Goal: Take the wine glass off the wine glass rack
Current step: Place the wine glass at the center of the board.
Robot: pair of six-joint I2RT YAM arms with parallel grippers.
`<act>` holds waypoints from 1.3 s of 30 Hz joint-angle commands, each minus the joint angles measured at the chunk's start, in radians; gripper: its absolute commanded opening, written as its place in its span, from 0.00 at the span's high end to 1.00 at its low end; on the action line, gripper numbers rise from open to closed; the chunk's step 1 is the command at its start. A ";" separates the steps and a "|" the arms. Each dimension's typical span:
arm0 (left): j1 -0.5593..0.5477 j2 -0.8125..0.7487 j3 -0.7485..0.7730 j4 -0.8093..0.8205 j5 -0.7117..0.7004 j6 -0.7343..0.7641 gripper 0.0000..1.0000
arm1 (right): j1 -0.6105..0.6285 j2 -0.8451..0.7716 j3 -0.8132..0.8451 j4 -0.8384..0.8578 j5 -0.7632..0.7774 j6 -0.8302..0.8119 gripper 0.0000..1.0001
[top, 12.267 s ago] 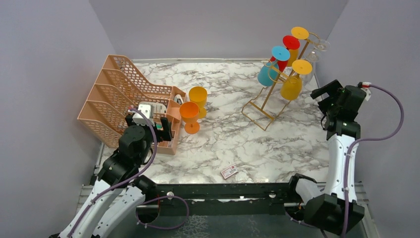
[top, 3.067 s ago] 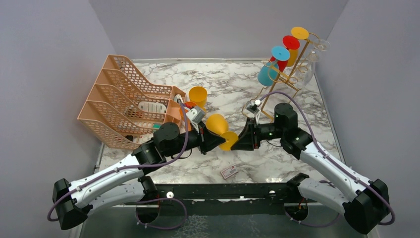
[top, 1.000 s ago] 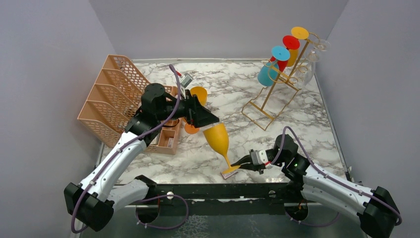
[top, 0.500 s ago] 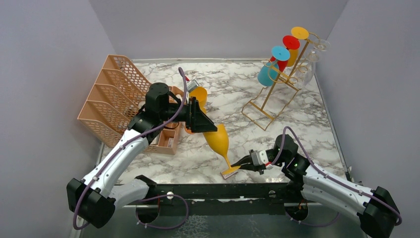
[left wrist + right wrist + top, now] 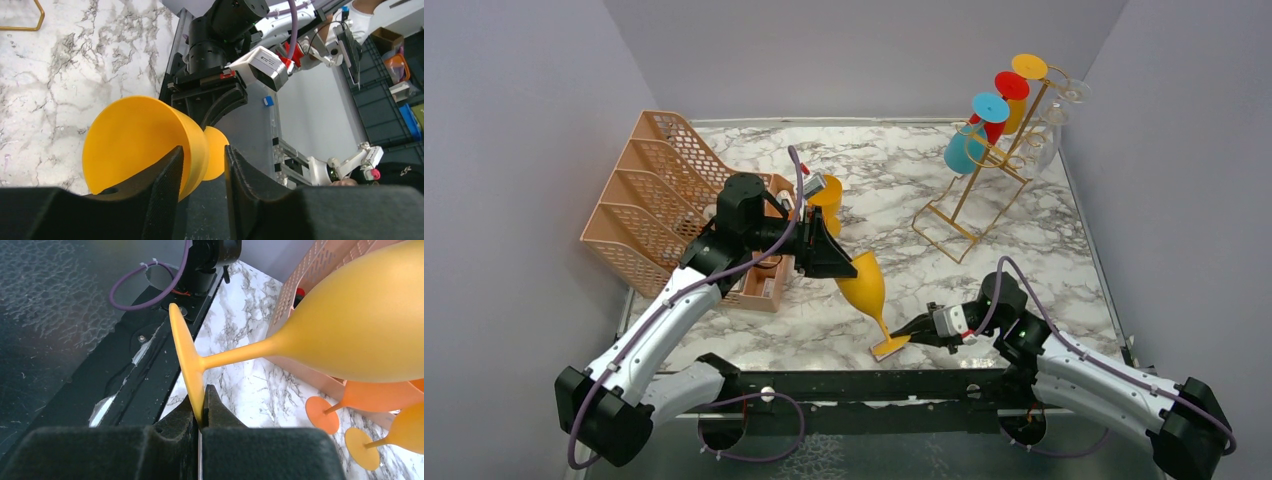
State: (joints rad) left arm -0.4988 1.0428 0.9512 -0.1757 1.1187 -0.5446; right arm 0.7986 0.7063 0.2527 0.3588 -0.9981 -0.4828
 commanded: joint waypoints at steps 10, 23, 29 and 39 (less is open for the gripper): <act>-0.043 -0.045 -0.016 -0.009 0.027 0.074 0.99 | 0.007 -0.047 0.026 -0.046 0.214 0.001 0.96; -0.047 -0.053 0.025 -0.059 -0.005 0.138 1.00 | 0.007 -0.121 -0.002 -0.012 0.269 0.031 0.63; -0.047 -0.043 0.089 -0.154 -0.099 0.203 1.00 | 0.007 -0.155 0.013 -0.037 0.253 0.028 0.50; -0.047 -0.001 0.172 -0.323 -0.368 0.270 1.00 | 0.007 -0.239 0.003 -0.022 0.273 0.107 0.34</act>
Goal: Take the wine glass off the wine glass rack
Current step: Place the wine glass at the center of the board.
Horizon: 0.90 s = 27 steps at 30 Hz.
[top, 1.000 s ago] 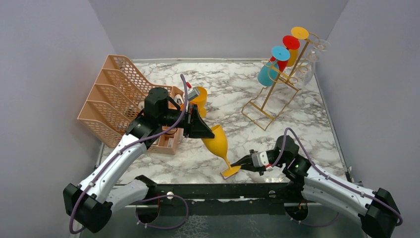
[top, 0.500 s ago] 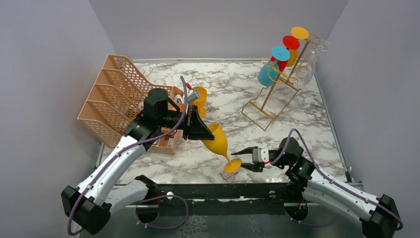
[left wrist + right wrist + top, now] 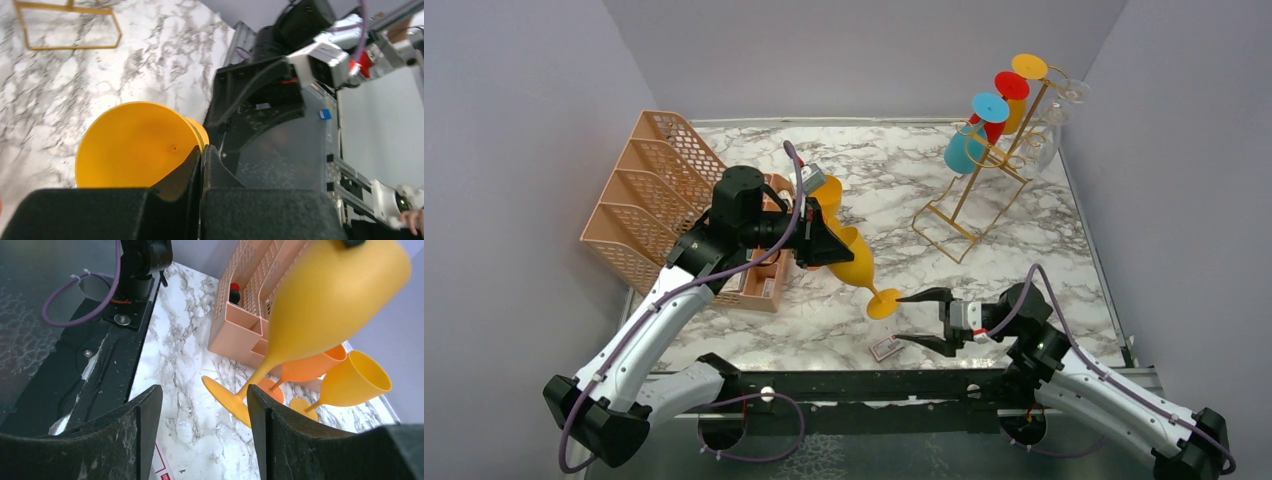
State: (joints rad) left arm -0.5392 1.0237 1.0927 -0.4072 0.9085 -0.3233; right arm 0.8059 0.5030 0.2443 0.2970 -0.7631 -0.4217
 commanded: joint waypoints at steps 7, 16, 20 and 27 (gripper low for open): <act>-0.066 0.098 0.075 -0.111 -0.370 0.049 1.00 | -0.001 -0.113 -0.022 0.124 0.243 0.189 0.32; -0.311 0.323 0.179 -0.147 -0.954 0.147 1.00 | -0.001 -0.114 0.018 0.041 0.826 0.647 0.18; -0.312 0.424 0.230 -0.144 -0.991 0.155 1.00 | -0.001 -0.071 0.091 -0.104 0.900 0.663 0.15; -0.312 0.554 0.323 -0.143 -1.050 0.187 1.00 | -0.001 -0.069 0.126 -0.191 0.924 0.701 0.13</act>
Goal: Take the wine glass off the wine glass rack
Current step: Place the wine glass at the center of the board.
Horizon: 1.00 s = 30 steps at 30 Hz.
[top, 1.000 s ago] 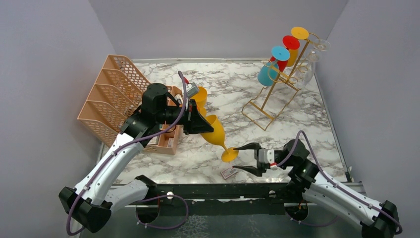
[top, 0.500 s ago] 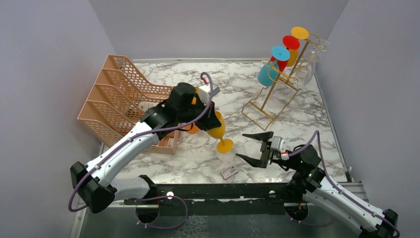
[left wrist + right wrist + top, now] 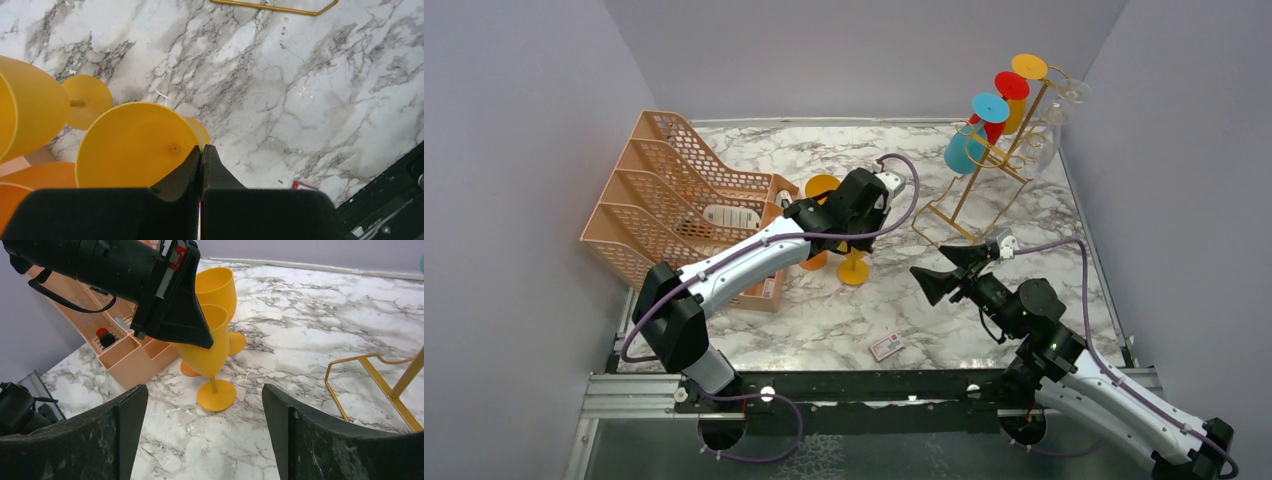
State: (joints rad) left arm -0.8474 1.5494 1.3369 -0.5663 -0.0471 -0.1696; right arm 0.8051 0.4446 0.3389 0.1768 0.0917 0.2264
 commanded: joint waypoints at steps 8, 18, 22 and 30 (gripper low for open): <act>-0.003 0.082 0.119 0.024 -0.136 0.043 1.00 | 0.000 -0.032 0.018 -0.083 0.105 0.068 0.13; -0.003 0.116 0.111 0.045 -0.193 0.051 1.00 | 0.000 -0.023 0.017 -0.095 0.147 0.093 0.13; -0.003 0.118 0.089 0.086 -0.201 0.053 1.00 | 0.000 -0.023 0.018 -0.098 0.149 0.096 0.13; -0.004 0.119 0.045 0.115 -0.205 0.035 1.00 | 0.000 -0.026 0.015 -0.106 0.152 0.101 0.13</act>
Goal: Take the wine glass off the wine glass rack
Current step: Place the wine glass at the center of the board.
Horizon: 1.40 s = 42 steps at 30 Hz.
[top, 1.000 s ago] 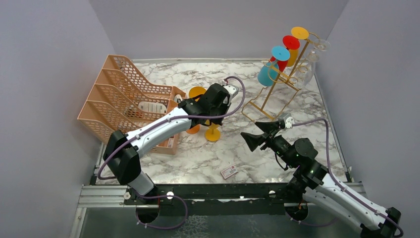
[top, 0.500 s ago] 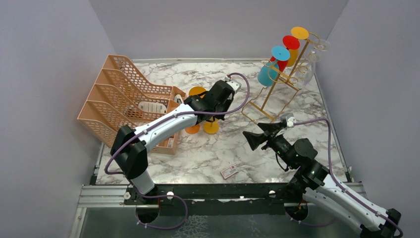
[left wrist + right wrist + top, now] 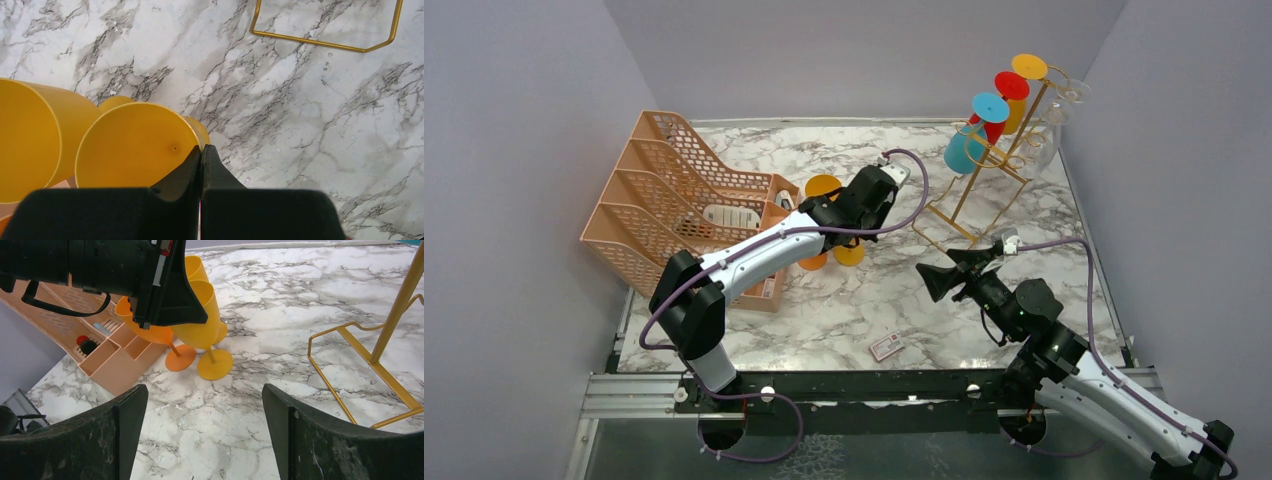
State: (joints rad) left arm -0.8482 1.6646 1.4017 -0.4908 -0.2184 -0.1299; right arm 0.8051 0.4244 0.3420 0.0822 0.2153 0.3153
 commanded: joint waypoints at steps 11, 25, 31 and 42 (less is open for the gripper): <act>-0.002 -0.022 -0.045 0.043 -0.063 0.004 0.92 | 0.000 0.010 0.015 -0.015 0.035 0.014 0.13; -0.002 -0.049 -0.042 0.043 -0.039 0.008 0.77 | 0.000 0.013 0.020 -0.021 0.054 0.019 0.13; -0.002 -0.066 -0.016 0.044 -0.026 0.014 0.68 | 0.000 0.023 0.024 -0.025 0.059 0.021 0.13; -0.002 -0.188 -0.097 0.102 -0.024 0.011 0.38 | 0.000 0.079 -0.020 -0.141 0.334 0.247 0.11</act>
State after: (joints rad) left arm -0.8482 1.5703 1.3594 -0.4465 -0.2501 -0.1223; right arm 0.8051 0.4831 0.3420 0.0319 0.3328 0.3950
